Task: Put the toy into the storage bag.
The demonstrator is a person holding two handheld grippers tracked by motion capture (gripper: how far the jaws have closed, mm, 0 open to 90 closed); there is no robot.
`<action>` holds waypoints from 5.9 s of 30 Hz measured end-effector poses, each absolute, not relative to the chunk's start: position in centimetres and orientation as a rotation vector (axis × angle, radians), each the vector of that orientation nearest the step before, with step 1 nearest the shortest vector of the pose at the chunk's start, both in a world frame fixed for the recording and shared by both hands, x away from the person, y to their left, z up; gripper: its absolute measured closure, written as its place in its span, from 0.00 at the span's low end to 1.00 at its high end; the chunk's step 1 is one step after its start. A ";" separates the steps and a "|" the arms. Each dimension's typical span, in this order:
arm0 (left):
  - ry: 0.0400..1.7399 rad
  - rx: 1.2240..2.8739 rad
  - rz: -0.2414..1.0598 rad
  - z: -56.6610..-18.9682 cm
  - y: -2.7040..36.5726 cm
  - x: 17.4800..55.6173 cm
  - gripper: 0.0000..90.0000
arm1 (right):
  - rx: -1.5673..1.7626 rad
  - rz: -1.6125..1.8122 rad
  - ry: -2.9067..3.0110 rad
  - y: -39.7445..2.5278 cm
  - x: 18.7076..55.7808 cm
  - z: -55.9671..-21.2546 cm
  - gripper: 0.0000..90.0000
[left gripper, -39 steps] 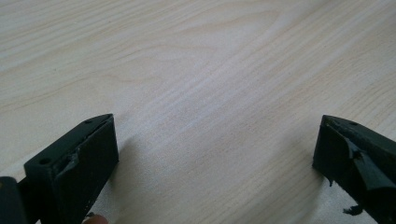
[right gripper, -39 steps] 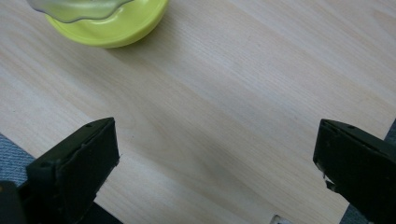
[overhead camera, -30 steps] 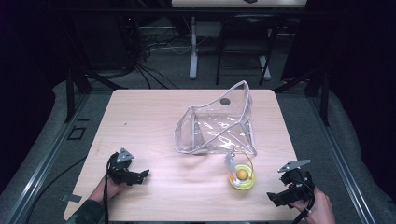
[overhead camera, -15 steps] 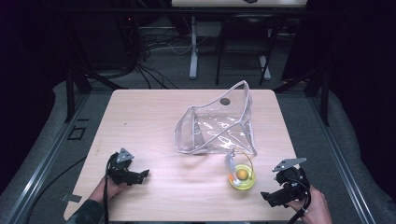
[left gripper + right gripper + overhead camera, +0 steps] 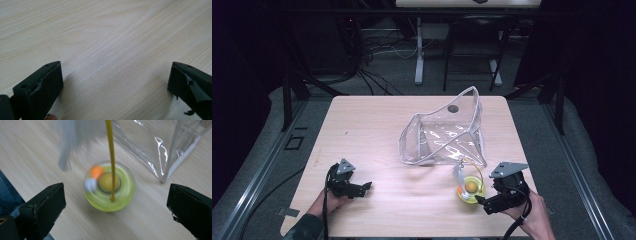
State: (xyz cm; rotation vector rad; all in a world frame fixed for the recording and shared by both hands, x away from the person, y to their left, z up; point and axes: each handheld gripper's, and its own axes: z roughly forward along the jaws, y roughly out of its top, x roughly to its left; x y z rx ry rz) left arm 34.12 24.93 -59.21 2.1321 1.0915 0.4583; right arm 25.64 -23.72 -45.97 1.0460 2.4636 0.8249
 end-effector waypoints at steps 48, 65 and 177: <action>1.090 2.133 0.457 -59.2 24.9 34.1 0.00 | 0.996 0.773 2.560 -21.4 28.2 -42.5 0.97; 1.090 2.134 0.457 -59.2 24.9 34.1 0.00 | 1.028 0.705 2.603 -22.0 29.6 -40.6 0.97; 1.087 2.143 0.446 -59.1 25.0 34.1 0.00 | 1.279 0.362 2.480 -27.4 39.6 -28.0 0.98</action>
